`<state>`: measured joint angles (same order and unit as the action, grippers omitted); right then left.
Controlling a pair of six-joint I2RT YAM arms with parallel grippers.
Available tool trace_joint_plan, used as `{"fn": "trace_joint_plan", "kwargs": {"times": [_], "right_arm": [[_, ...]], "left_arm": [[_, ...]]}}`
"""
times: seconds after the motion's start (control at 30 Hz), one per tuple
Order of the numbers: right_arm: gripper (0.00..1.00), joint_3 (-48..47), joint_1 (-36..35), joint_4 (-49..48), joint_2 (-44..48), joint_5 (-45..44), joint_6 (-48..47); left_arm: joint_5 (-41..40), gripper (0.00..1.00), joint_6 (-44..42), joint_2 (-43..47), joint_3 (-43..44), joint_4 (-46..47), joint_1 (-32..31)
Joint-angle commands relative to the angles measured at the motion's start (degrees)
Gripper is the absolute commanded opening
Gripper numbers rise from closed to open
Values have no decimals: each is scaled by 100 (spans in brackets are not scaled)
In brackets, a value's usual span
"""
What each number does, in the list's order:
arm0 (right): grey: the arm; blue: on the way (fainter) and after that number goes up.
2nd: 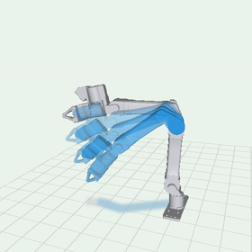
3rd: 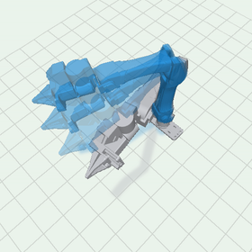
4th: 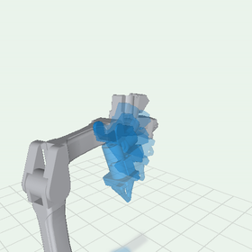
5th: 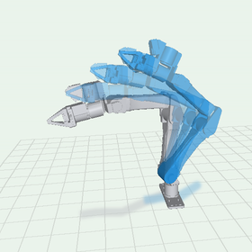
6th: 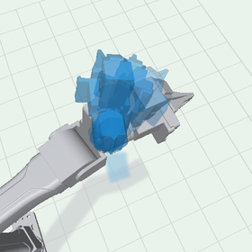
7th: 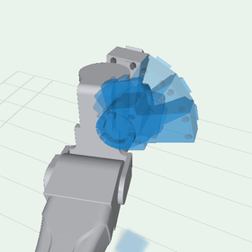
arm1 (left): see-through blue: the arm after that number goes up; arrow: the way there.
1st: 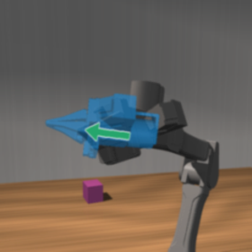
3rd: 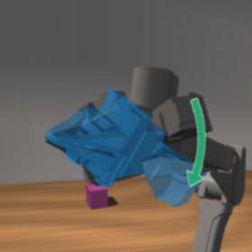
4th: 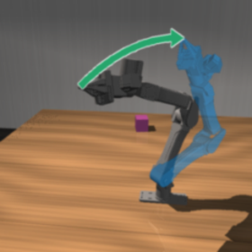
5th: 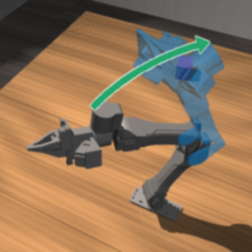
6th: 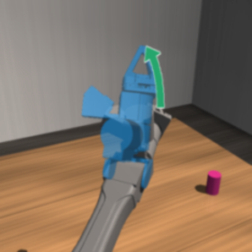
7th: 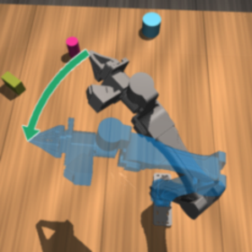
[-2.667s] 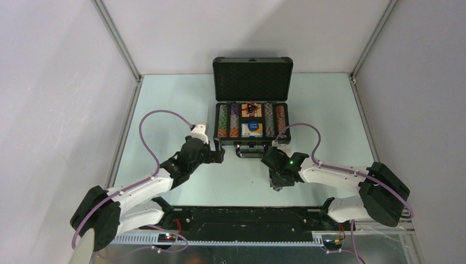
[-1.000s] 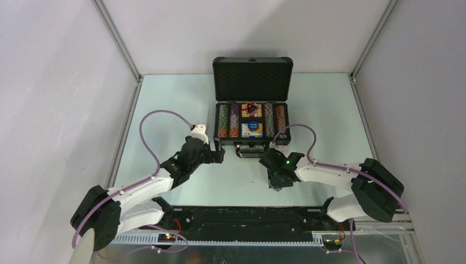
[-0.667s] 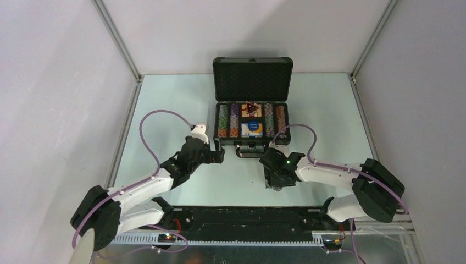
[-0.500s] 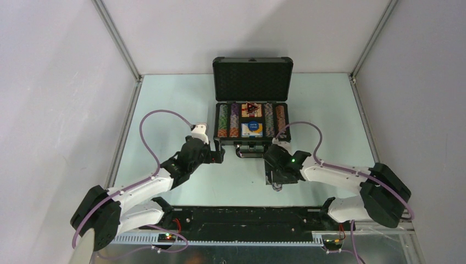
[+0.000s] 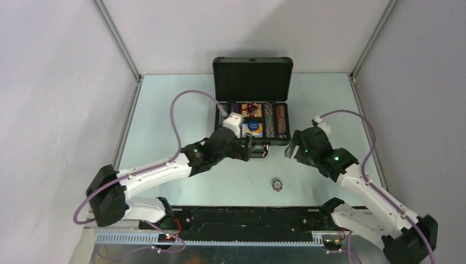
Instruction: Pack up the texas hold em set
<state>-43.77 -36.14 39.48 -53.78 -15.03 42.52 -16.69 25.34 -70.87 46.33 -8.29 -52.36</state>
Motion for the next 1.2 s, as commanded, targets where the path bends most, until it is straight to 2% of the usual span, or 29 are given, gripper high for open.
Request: {"fn": "trace_joint_plan", "kwargs": {"times": [0.0, 0.1, 0.3, 0.63, 0.8, 1.17], "right_arm": [[84, -176, 1035, 482, 542, 339, -164], [84, -176, 1716, 688, 822, 802, -391], [83, -176, 3190, 795, 1290, 1808, -778], [84, -240, 4782, 1050, 1419, 2762, -1200], [84, -233, 5160, 1152, 1540, 2976, -1335], [84, -140, 5170, 1130, 1624, 3068, -1369]], "left_arm": [[9, 98, 162, -757, 901, -788, -644], [-30, 98, 268, -1443, 1436, -1111, -1150], [274, 98, 575, -2541, 2466, -1756, -1538], [270, 98, 855, -3304, 3378, -2234, -1973], [278, 98, 910, -3738, 3778, -2374, -2211], [290, 98, 1022, -4466, 4286, -2712, -2347]]}}
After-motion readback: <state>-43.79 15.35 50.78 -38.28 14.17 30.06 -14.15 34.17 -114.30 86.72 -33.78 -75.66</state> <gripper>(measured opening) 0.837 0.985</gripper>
